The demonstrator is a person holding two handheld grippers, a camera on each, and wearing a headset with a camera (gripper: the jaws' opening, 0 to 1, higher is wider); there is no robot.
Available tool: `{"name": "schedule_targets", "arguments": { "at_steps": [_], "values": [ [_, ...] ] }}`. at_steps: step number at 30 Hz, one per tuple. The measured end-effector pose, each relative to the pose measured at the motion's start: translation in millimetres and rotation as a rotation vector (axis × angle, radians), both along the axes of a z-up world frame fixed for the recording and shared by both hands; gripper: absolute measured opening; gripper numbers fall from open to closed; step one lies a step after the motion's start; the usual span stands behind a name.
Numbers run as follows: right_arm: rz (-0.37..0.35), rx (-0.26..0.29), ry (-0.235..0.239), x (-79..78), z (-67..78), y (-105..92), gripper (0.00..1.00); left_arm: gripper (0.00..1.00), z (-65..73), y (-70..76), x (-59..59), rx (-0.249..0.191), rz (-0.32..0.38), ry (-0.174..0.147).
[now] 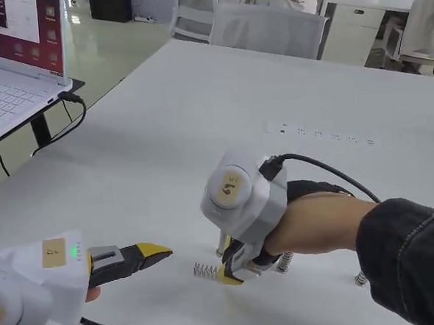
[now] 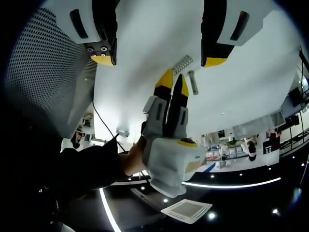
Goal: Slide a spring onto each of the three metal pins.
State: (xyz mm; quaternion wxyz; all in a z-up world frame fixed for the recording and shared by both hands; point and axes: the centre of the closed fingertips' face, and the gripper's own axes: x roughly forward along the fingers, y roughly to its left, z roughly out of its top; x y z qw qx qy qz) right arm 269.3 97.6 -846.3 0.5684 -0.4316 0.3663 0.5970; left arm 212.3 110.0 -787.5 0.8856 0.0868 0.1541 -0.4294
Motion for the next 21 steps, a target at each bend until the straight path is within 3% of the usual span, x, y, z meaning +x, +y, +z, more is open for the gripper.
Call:
{"name": "schedule_targets", "arguments": {
  "at_steps": [13,21],
  "values": [
    [0.008,-0.029,-0.002,0.1,-14.9,-1.6,0.12,0.67,-2.3,3.5,0.8,0.0,0.003,0.001],
    [0.034,-0.021,-0.02,-0.9,-13.6,-0.9,0.09,0.66,-1.2,1.2,0.6,0.002,0.002,0.002]
  ]
}}
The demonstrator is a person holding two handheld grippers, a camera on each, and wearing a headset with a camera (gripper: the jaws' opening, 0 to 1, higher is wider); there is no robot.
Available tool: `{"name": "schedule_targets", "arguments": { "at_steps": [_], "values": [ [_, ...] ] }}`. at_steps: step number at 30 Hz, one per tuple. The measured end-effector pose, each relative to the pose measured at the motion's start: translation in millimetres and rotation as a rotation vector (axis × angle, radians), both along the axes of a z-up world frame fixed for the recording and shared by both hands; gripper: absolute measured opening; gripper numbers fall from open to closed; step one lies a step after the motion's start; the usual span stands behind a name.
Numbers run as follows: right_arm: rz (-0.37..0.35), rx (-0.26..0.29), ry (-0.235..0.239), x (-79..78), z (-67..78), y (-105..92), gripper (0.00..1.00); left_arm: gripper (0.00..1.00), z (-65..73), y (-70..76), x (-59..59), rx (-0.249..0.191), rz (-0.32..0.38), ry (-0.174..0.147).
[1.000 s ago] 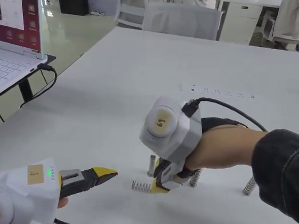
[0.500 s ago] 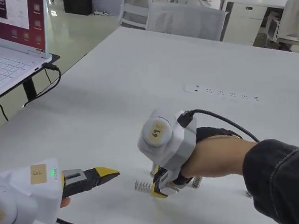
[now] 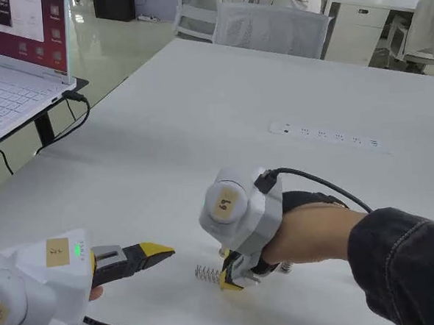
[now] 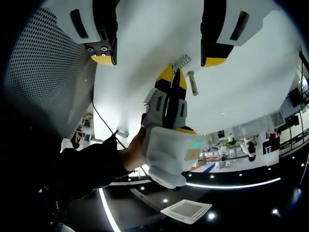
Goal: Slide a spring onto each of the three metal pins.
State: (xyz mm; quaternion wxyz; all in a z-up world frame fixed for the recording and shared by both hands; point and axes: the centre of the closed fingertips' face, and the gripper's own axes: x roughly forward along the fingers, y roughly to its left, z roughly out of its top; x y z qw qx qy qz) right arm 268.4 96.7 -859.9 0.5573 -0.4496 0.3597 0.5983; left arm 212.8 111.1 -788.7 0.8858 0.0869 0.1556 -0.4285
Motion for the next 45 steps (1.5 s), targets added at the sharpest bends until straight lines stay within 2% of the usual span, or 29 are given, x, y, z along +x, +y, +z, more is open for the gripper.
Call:
{"name": "schedule_targets", "arguments": {
  "at_steps": [5,12,20,26,33,38,45],
  "values": [
    [0.008,0.003,-0.01,-0.8,1.8,-0.6,0.09,0.66,-0.4,-0.2,-0.2,0.004,-0.002,0.0],
    [0.025,0.008,0.008,-10.7,13.9,-6.3,0.08,0.64,0.3,-1.5,0.2,0.007,-0.007,0.0],
    [0.013,0.063,0.057,-22.7,41.7,-16.0,0.08,0.6,4.6,-3.2,3.0,0.004,-0.019,-0.008],
    [0.031,0.094,0.067,-31.4,57.6,-20.5,0.08,0.55,10.3,-8.6,4.2,-0.006,-0.038,-0.016],
    [0.07,0.108,0.065,-41.2,65.3,-19.8,0.08,0.47,15.4,-11.6,4.0,-0.018,-0.053,-0.019],
    [0.099,0.1,0.064,-46.7,65.3,-20.5,0.08,0.36,16.9,-14.6,1.2,-0.026,-0.07,-0.019],
    [0.141,0.109,0.064,-53.1,67.9,-19.0,0.08,0.27,17.8,-17.1,-1.0,-0.031,-0.088,-0.019]
  ]
}}
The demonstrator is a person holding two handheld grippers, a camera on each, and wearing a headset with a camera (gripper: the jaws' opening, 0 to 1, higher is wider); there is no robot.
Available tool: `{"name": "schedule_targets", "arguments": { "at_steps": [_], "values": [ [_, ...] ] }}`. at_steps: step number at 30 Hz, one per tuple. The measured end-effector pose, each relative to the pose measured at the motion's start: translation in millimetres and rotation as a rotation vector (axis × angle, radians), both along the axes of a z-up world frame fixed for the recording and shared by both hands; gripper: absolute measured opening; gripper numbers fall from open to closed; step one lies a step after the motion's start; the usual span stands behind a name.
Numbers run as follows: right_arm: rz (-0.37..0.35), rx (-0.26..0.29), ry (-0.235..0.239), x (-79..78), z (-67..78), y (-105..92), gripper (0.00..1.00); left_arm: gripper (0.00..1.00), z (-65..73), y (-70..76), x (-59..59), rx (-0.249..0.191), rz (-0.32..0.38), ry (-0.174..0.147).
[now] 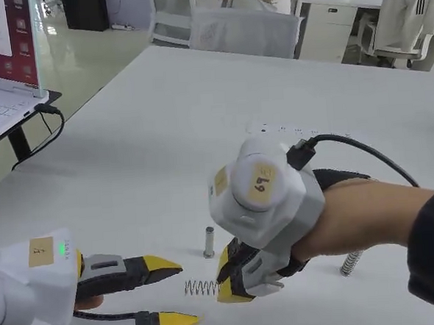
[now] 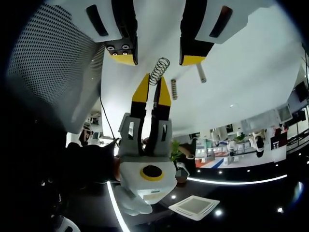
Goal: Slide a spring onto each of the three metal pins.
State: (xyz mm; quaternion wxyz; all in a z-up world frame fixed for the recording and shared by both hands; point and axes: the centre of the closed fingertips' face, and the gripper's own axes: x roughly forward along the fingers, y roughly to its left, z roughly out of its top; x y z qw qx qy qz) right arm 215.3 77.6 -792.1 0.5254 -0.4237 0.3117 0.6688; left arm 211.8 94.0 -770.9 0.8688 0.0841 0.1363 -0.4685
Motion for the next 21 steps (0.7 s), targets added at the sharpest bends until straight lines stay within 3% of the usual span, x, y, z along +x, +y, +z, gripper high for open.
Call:
{"name": "schedule_targets", "arguments": {
  "at_steps": [21],
  "values": [
    [0.102,0.019,-0.025,-9.0,3.2,2.6,0.08,0.07,1.8,-6.9,-3.9,-0.011,-0.03,0.003]
  ]
}}
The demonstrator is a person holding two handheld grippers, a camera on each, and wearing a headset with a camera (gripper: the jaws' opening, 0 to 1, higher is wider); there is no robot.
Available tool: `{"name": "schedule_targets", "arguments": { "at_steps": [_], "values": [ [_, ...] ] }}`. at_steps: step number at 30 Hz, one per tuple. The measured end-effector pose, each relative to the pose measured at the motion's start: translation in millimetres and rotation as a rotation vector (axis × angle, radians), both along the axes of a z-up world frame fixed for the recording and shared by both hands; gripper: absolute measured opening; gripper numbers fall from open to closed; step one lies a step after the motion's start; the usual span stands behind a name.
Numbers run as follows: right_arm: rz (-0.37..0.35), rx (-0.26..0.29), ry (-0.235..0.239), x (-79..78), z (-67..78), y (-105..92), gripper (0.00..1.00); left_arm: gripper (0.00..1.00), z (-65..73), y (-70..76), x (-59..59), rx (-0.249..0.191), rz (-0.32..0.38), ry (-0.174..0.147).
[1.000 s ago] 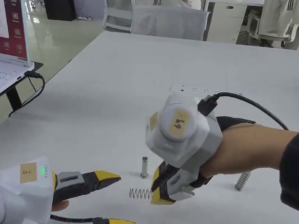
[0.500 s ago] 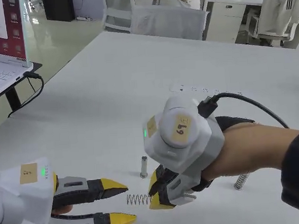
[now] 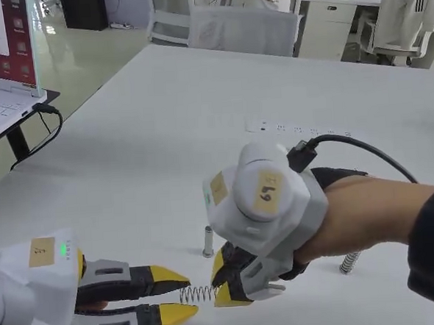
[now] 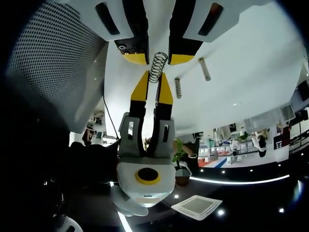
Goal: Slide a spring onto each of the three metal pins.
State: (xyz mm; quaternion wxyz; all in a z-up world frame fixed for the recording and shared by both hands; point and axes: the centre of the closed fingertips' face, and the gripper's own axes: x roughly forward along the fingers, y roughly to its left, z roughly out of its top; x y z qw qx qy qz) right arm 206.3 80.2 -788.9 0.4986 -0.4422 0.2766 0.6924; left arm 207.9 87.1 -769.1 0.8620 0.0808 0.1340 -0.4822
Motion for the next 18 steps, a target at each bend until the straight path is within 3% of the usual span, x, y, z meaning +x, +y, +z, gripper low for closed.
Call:
{"name": "schedule_targets", "arguments": {
  "at_steps": [18],
  "values": [
    [0.031,-0.005,-0.014,0.0,-3.5,-4.2,0.09,0.02,-2.2,-1.1,-2.0,-0.012,-0.019,0.02]
  ]
}}
